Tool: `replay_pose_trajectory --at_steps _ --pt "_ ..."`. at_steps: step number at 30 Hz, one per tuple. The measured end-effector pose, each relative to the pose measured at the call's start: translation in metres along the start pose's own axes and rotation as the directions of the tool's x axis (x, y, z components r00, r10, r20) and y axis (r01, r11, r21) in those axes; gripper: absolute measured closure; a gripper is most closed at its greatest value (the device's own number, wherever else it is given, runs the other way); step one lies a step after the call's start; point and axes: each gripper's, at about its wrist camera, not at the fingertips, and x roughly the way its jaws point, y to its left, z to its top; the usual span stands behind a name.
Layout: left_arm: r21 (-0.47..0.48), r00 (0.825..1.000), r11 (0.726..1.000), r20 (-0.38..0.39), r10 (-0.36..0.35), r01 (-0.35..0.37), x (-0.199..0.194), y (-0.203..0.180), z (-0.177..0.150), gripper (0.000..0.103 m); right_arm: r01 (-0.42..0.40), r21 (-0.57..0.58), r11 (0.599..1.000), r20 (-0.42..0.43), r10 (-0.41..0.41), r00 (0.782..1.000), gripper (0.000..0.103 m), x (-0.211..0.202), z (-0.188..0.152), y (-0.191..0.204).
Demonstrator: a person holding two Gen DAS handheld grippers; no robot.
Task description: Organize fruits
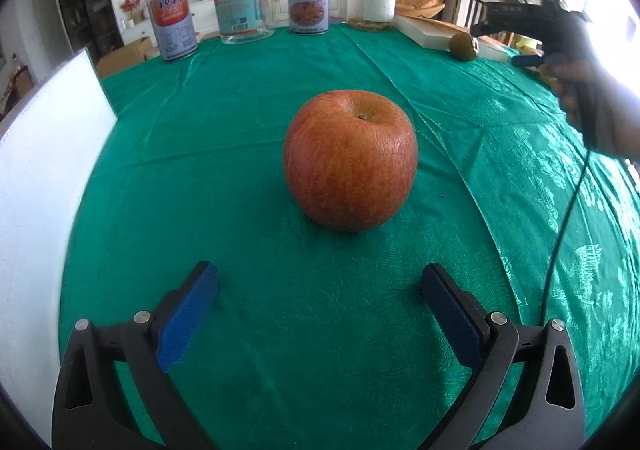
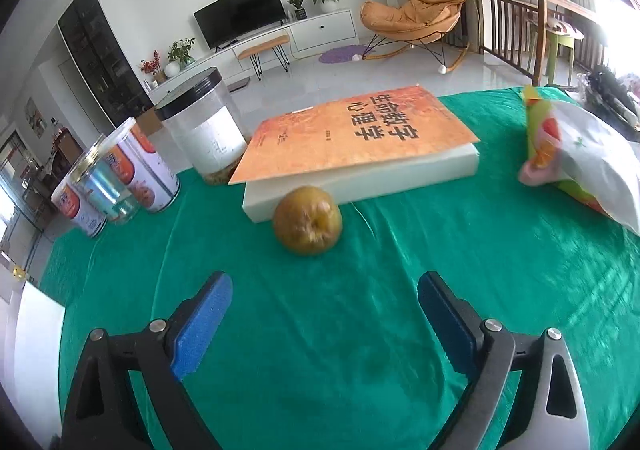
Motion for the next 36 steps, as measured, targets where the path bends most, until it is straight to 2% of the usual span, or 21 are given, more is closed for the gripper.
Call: replay_pose_trajectory --at_steps 2,4,5,6,9,11,13,16,19,22,24,29,36 --pt "0.0 1.0 1.0 0.0 0.0 0.0 0.0 0.0 0.0 0.001 0.019 -0.007 1.0 -0.019 -0.019 1.0 0.013 0.022 0.015 0.008" --pt "0.0 1.0 1.0 0.0 0.0 0.0 0.0 0.0 0.0 0.001 0.026 -0.02 0.999 -0.046 -0.027 0.999 0.022 0.04 0.022 0.012" --pt "0.0 1.0 1.0 0.0 0.0 0.0 0.0 0.0 0.0 0.001 0.021 -0.023 1.0 -0.086 -0.023 0.996 0.048 0.048 0.022 0.011" --pt "0.0 1.0 1.0 0.0 0.0 0.0 0.0 0.0 0.0 0.001 0.014 -0.016 1.0 -0.082 -0.016 0.996 0.054 0.049 0.021 0.009" --pt "-0.001 1.0 1.0 0.0 0.0 0.0 0.0 0.0 0.0 0.001 0.01 0.003 1.0 -0.07 -0.01 0.997 0.054 0.029 0.003 0.003" --pt "-0.001 1.0 1.0 0.0 0.0 0.0 0.0 0.0 0.0 0.001 -0.011 0.016 1.0 -0.036 0.012 0.999 0.054 -0.002 -0.02 0.0" --pt "0.0 1.0 1.0 0.0 0.001 -0.001 0.0 0.0 0.0 0.001 -0.085 0.063 0.994 -0.016 0.087 0.996 0.054 -0.038 -0.053 -0.003" --pt "0.0 1.0 1.0 0.0 0.001 -0.001 0.0 0.0 0.0 0.001 -0.129 0.053 0.99 -0.026 0.131 0.991 0.054 -0.08 -0.11 0.008" --pt "0.0 1.0 1.0 0.0 0.001 -0.001 0.0 0.0 0.0 0.001 -0.102 -0.016 0.995 -0.051 0.101 0.994 0.054 -0.104 -0.164 0.019" --pt "0.0 1.0 1.0 0.0 0.0 0.0 0.0 0.0 0.0 0.001 -0.094 -0.032 0.995 -0.062 0.092 0.994 0.054 -0.12 -0.203 0.017" --pt "-0.001 1.0 1.0 0.0 0.0 0.0 0.0 0.0 0.0 0.001 -0.079 -0.045 0.996 -0.05 0.077 0.996 0.054 -0.132 -0.218 0.014" --pt "-0.001 1.0 1.0 0.0 0.001 -0.001 0.0 0.0 0.0 0.001 -0.113 -0.018 0.993 -0.031 0.112 0.993 0.054 -0.157 -0.249 0.0" --pt "-0.001 1.0 1.0 0.0 0.001 -0.001 0.0 0.0 0.0 0.001 -0.156 -0.036 0.987 -0.021 0.156 0.988 0.053 -0.174 -0.269 -0.008"
